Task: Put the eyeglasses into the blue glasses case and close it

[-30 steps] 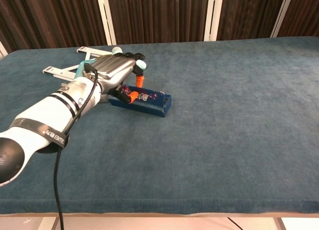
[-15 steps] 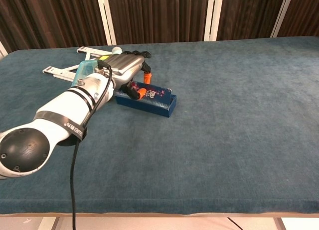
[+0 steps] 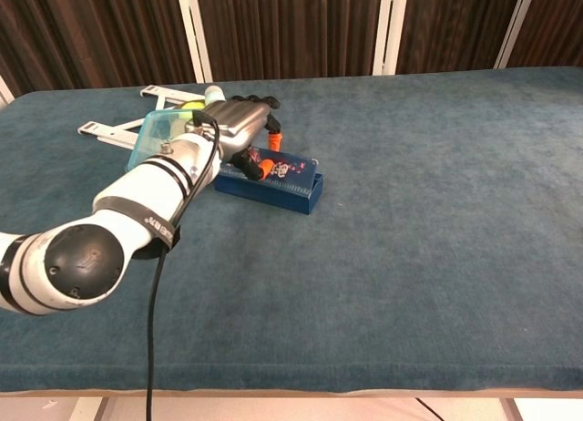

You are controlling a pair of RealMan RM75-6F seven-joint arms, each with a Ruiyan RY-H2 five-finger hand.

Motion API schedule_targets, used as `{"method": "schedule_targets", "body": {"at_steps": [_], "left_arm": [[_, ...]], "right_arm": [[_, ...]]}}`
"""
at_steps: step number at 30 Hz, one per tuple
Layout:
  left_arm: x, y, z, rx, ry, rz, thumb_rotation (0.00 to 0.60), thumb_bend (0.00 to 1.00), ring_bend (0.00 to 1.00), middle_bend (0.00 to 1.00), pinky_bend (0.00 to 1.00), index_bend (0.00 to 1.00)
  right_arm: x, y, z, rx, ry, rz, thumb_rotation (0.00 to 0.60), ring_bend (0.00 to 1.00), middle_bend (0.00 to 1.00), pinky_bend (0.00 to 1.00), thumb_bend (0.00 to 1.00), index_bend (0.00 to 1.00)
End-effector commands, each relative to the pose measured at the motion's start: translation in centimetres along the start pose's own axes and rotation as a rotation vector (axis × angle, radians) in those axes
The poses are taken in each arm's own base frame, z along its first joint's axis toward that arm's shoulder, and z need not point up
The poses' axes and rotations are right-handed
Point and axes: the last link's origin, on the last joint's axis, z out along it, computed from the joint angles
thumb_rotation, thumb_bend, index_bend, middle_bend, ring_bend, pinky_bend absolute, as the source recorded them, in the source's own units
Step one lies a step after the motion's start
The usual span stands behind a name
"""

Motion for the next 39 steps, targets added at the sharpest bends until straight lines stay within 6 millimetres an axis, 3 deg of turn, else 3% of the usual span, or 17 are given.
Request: {"method": "schedule_targets", "body": {"at_steps": [1, 4, 8, 12, 24, 33, 39], "left_arm": [[-0.3, 0.3, 0.4, 0.004, -0.008, -0.003, 0.600, 0.61, 0.00, 0.05, 0.05, 0.58], [-0.4, 0.3, 0.7, 0.010, -0.008, -0.009, 0.600, 0.58, 0.00, 0.05, 0.05, 0.52], [-0.5, 0.3, 0.9, 0.016, 0.000, -0.020, 0.600, 0.48, 0.00, 0.03, 0.05, 0.33], [-0.7, 0.1, 1.2, 0.027, 0.004, -0.005, 0.600, 0.42, 0.00, 0.01, 0.05, 0.21], [-0.2, 0.0, 1.3, 0.033, 0.043, -0.010, 0.600, 0.38, 0.00, 0.00, 0.05, 0.17], [-1.4, 0.0, 1.3, 0.050, -0.001, 0.038, 0.600, 0.34, 0.00, 0.00, 0.05, 0.15], [-1.1, 0.1, 1.3, 0.048, 0.014, 0.029, 0.600, 0.33, 0.00, 0.00, 0.05, 0.14]], "right_arm": [[0.1, 0.0, 0.0, -0.002, 0.002, 0.001, 0.600, 0.00, 0.00, 0.00, 0.33, 0.00], [0.1, 0.1, 0.0, -0.004, 0.003, 0.003, 0.600, 0.00, 0.00, 0.00, 0.33, 0.00], [0.1, 0.1, 0.0, -0.004, 0.002, 0.004, 0.600, 0.00, 0.00, 0.00, 0.33, 0.00], [0.2, 0.1, -0.1, -0.003, 0.002, 0.006, 0.600, 0.00, 0.00, 0.00, 0.33, 0.00], [0.3, 0.1, -0.2, 0.001, 0.007, 0.011, 0.600, 0.00, 0.00, 0.00, 0.33, 0.00], [0.5, 0.2, -0.5, 0.005, 0.014, 0.017, 0.600, 0.00, 0.00, 0.00, 0.33, 0.00], [0.6, 0.2, -0.5, 0.005, 0.014, 0.020, 0.600, 0.00, 0.00, 0.00, 0.33, 0.00]]}}
